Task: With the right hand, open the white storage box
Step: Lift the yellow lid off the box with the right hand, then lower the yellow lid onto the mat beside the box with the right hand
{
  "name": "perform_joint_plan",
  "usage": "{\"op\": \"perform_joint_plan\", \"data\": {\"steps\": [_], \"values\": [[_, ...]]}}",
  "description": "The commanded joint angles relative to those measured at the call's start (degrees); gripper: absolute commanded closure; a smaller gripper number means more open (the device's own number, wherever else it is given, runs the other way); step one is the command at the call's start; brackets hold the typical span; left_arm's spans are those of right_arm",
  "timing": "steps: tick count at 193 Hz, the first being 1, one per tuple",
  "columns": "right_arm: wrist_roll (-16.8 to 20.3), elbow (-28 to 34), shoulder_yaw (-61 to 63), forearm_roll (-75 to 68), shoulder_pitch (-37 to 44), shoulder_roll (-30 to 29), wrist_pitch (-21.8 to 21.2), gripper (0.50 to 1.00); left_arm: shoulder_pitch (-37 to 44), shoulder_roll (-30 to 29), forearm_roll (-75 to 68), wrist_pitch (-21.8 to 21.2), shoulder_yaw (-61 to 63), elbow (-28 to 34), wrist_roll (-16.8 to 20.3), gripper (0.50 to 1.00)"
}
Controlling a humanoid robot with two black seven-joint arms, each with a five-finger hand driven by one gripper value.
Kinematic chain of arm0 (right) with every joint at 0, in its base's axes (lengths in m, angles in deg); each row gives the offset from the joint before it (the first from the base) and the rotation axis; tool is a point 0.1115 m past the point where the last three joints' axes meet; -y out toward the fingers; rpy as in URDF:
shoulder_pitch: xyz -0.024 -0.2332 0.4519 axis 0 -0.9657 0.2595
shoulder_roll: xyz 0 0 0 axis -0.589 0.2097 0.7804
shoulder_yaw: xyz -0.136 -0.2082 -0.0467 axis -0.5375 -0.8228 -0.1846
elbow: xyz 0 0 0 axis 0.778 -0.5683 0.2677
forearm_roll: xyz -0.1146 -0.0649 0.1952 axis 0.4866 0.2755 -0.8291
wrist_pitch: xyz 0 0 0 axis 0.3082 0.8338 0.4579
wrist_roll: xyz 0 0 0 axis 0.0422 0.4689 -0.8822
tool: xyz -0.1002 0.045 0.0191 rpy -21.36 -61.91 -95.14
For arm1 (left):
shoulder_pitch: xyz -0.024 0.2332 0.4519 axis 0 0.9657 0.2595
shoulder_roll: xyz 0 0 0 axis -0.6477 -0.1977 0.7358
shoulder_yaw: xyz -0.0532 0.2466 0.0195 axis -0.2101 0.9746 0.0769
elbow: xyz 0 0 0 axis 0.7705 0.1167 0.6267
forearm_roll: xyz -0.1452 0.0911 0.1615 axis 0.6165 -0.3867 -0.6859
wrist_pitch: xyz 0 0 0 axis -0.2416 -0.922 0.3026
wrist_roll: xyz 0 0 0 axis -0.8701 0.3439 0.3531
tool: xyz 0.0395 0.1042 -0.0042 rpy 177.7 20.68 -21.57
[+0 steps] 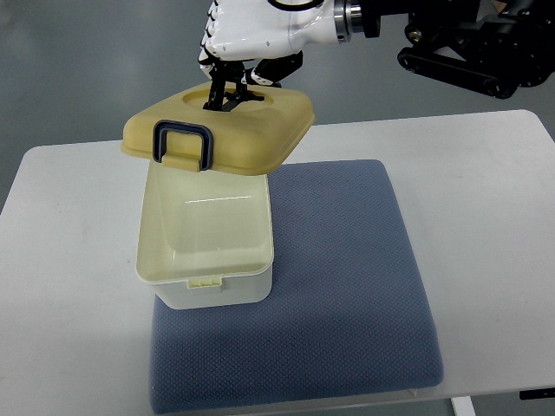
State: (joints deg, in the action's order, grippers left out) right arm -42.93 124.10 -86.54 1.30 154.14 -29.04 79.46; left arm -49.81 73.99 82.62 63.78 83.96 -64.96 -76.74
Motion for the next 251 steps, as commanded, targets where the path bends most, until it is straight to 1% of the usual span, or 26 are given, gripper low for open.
{"op": "perform_joint_plan", "data": {"steps": [1,52,103,125,146,167,213,251], "values": [[0.0,0.0,0.1,0.1,-1.4,3.3,1.8,1.000,0.0,0.0,0.0,-0.1,0.0,0.0,0.0,0.500],[0.0,-0.1,0.4,0.2,-8.5,10.0,7.0,1.000,0.0,0.0,0.0,-0.1,0.0,0.0,0.0,0.500],[0.0,-0.1,4.4,0.3,-17.9,13.6,9.7,1.000,0.0,0.0,0.0,0.0,0.0,0.0,0.1,0.500],[0.0,-0.1,5.2,0.3,-21.9,14.8,11.8,1.000,0.0,0.0,0.0,-0.1,0.0,0.0,0.0,0.500],[0.0,-0.2,5.2,0.3,-25.5,14.8,15.4,1.000,0.0,0.0,0.0,0.0,0.0,0.0,0.0,0.500],[0.0,-0.2,5.2,0.4,-28.0,14.8,17.3,1.000,0.0,0.0,0.0,0.0,0.0,0.0,0.1,0.500],[0.0,-0.2,5.2,1.6,-32.2,13.4,17.3,1.000,0.0,0.0,0.0,0.0,0.0,0.0,0.1,0.500],[0.0,-0.2,5.2,4.3,-33.6,10.4,17.3,1.000,0.0,0.0,0.0,-0.1,0.0,0.0,0.0,0.500]]}}
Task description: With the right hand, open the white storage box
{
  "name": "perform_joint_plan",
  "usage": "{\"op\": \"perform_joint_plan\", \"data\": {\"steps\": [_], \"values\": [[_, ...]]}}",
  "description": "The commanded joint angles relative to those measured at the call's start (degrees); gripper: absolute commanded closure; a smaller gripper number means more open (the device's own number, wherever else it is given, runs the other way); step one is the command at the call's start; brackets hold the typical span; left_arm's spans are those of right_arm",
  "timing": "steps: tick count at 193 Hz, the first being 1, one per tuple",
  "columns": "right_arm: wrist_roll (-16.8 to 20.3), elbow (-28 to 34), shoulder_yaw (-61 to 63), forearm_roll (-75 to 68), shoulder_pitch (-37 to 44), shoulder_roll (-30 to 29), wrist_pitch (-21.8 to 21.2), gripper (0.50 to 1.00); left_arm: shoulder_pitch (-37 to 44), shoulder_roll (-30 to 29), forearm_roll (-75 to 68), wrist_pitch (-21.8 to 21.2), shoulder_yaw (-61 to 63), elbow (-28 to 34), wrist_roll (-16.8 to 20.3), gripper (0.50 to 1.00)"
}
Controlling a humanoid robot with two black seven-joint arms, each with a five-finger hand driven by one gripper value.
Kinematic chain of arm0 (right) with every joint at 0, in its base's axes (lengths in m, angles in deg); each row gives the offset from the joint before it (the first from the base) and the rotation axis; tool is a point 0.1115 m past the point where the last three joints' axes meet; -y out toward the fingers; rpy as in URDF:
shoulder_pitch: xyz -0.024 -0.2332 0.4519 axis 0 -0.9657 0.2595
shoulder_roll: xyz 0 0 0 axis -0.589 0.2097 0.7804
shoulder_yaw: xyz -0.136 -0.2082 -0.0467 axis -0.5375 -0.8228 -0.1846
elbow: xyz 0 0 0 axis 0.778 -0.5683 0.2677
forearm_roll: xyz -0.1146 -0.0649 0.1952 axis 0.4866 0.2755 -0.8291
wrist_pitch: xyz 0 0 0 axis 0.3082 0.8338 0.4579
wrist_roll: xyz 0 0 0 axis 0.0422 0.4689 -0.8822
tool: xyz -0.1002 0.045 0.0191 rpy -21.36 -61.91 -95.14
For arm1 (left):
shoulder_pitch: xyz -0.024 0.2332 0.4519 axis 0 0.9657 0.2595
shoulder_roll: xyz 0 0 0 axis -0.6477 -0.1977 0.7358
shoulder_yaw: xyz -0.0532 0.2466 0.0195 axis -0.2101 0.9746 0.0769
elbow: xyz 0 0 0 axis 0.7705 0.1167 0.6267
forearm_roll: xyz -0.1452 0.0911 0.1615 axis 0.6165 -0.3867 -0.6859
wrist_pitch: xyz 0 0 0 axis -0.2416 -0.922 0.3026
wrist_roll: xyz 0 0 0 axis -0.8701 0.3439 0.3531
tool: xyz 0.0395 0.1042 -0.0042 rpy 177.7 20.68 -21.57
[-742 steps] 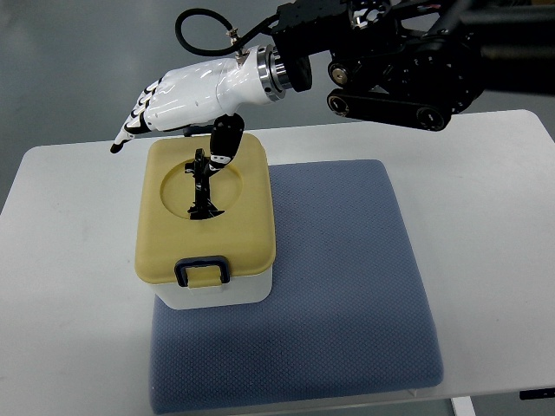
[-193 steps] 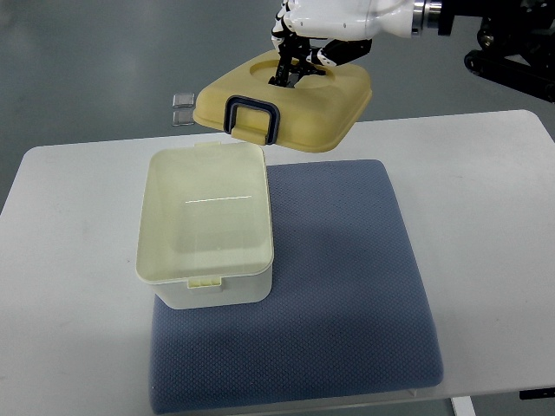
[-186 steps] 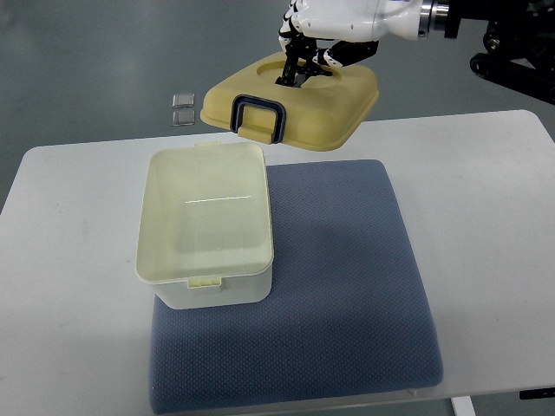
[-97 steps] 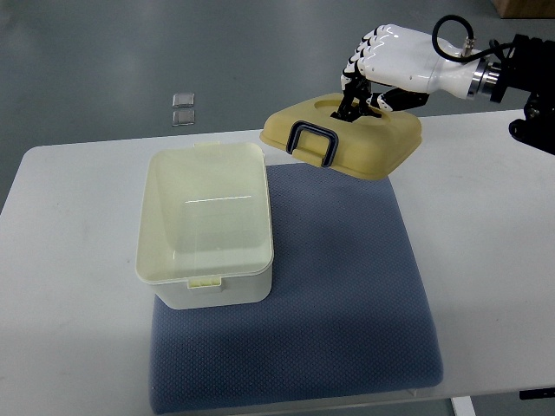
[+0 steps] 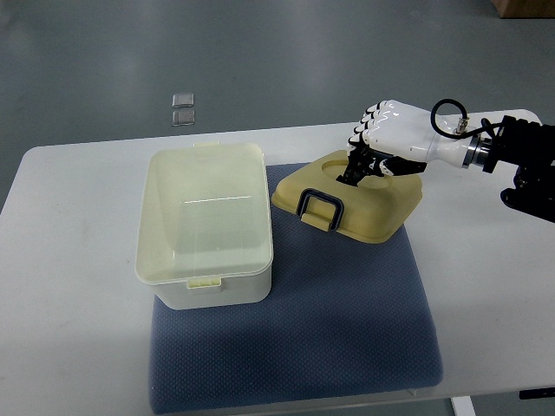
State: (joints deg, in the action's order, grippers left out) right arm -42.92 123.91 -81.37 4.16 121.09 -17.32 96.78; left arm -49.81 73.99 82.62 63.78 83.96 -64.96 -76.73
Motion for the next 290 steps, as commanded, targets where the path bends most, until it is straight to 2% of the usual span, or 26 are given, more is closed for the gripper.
{"op": "perform_joint_plan", "data": {"steps": [1,41,60,62,85,98,118,163,190,207,219,226,228,255,261,268,280,290], "values": [[0.0,0.0,0.0,1.4,-0.6,-1.4,0.0,1.000,0.0,0.0,0.0,-0.1,0.0,0.0,0.0,0.500],[0.0,0.0,0.0,3.8,-1.3,-3.7,0.0,0.998,0.0,0.0,0.0,0.0,0.0,0.0,0.0,0.500],[0.0,-0.2,0.0,3.8,-1.8,-4.4,0.0,0.799,0.0,0.0,0.0,0.0,0.0,0.0,0.0,0.500],[0.0,-0.2,0.0,3.8,-1.8,-4.4,0.0,0.799,0.0,0.0,0.0,0.0,0.0,0.0,0.0,0.500],[0.0,-0.7,0.0,3.7,-2.1,-4.7,0.0,0.652,0.0,0.0,0.0,0.0,0.0,0.0,0.0,0.500],[0.0,-0.8,0.1,3.6,-2.4,-4.7,0.0,0.603,0.0,0.0,0.0,0.0,0.0,0.0,0.0,0.500],[0.0,-1.4,1.4,3.6,-3.1,-4.6,0.0,0.579,0.0,0.0,0.0,0.0,0.0,0.0,0.0,0.500],[0.0,-1.7,1.9,3.6,-3.0,-4.2,0.0,0.581,0.0,0.0,0.0,-0.1,0.0,0.0,0.0,0.500],[0.0,-1.6,8.0,3.7,-3.0,-3.5,0.0,0.581,0.0,0.0,0.0,0.0,0.0,0.0,0.0,0.500],[0.0,-1.6,14.3,3.6,-3.0,-2.8,-5.9,0.583,0.0,0.0,0.0,0.0,0.0,0.0,0.0,0.500],[0.0,-1.5,20.2,3.6,-3.1,-2.6,-12.2,0.583,0.0,0.0,0.0,0.0,0.0,0.0,0.0,0.500],[0.0,-1.5,24.9,3.3,-3.4,-2.6,-17.4,0.583,0.0,0.0,0.0,0.0,0.0,0.0,0.0,0.500],[0.0,-1.5,24.9,3.3,-3.4,-2.6,-17.4,0.583,0.0,0.0,0.0,0.0,0.0,0.0,0.0,0.500],[0.0,-1.5,43.1,0.3,-7.1,-4.4,-37.9,0.583,0.0,0.0,0.0,0.0,0.0,0.0,0.0,0.500],[0.0,-1.5,45.8,-1.0,-7.9,-4.9,-40.4,0.583,0.0,0.0,0.0,0.0,0.0,0.0,0.0,0.500],[0.0,-1.6,50.2,-4.8,-9.0,-6.1,-45.4,0.581,0.0,0.0,0.0,-0.1,0.0,0.0,0.0,0.500],[0.0,-1.8,54.8,-11.1,-10.2,-7.6,-50.7,0.581,0.0,0.0,0.0,0.0,0.0,0.0,0.0,0.500],[0.0,-1.9,56.9,-16.0,-11.0,-8.5,-52.8,0.581,0.0,0.0,0.0,0.0,0.0,0.0,0.0,0.500]]}}
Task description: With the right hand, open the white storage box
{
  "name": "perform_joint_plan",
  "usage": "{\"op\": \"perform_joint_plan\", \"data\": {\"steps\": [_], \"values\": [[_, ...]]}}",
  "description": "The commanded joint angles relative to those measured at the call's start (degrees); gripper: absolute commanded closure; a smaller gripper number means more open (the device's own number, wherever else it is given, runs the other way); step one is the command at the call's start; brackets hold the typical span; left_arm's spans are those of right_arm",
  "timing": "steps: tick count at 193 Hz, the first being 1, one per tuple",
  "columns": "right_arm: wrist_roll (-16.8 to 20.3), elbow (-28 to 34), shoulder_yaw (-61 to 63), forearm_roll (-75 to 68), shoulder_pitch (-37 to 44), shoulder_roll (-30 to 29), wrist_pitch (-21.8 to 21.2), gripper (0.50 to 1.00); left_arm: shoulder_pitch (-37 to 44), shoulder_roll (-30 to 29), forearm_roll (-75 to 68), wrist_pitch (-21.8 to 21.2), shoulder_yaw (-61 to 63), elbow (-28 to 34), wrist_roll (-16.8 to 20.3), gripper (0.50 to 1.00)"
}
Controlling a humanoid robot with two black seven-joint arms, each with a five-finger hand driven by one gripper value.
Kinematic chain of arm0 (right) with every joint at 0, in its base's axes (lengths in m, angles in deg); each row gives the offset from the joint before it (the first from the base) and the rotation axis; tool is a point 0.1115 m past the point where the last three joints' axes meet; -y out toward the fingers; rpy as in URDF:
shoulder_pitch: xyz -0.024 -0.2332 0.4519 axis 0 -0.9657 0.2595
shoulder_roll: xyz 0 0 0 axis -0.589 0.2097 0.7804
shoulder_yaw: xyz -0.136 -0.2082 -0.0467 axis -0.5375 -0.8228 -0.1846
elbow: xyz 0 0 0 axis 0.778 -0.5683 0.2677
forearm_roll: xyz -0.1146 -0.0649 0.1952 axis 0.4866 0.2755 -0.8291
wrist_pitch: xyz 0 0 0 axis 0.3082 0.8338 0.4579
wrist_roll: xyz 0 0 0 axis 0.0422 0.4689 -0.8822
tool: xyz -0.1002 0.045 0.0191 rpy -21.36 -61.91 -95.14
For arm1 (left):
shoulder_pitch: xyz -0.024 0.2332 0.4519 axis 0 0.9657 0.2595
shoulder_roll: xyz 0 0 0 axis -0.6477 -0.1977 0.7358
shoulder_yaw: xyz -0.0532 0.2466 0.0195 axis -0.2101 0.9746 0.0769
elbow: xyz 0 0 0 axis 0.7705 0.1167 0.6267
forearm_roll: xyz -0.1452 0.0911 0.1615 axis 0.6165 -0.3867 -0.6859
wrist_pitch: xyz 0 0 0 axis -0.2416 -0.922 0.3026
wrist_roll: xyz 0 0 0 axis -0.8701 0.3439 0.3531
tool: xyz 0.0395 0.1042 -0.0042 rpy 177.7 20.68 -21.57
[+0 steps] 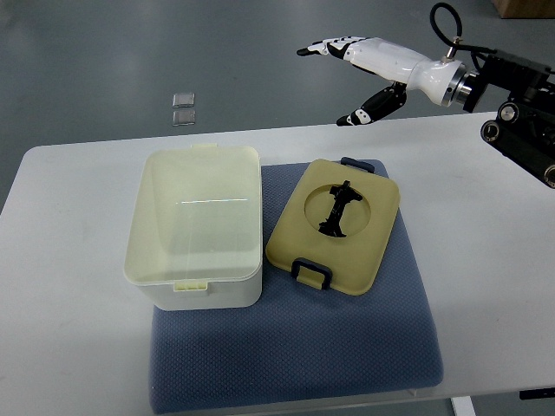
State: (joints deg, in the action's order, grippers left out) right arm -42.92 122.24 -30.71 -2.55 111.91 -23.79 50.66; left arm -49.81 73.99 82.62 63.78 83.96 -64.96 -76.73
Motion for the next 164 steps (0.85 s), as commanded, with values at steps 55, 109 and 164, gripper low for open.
{"op": "perform_joint_plan", "data": {"steps": [55,109,164], "values": [[22.8,-4.4,7.8,-48.4,-7.2,-6.8,-2.2,0.579,0.0,0.0,0.0,0.0,0.0,0.0,0.0,0.500],[26.3,-6.6,7.8,-57.7,-10.4,-9.8,4.0,0.570,0.0,0.0,0.0,0.0,0.0,0.0,0.0,0.500],[26.3,-8.5,7.2,-58.4,-10.4,-9.9,3.3,0.570,0.0,0.0,0.0,0.0,0.0,0.0,0.1,0.500]]}}
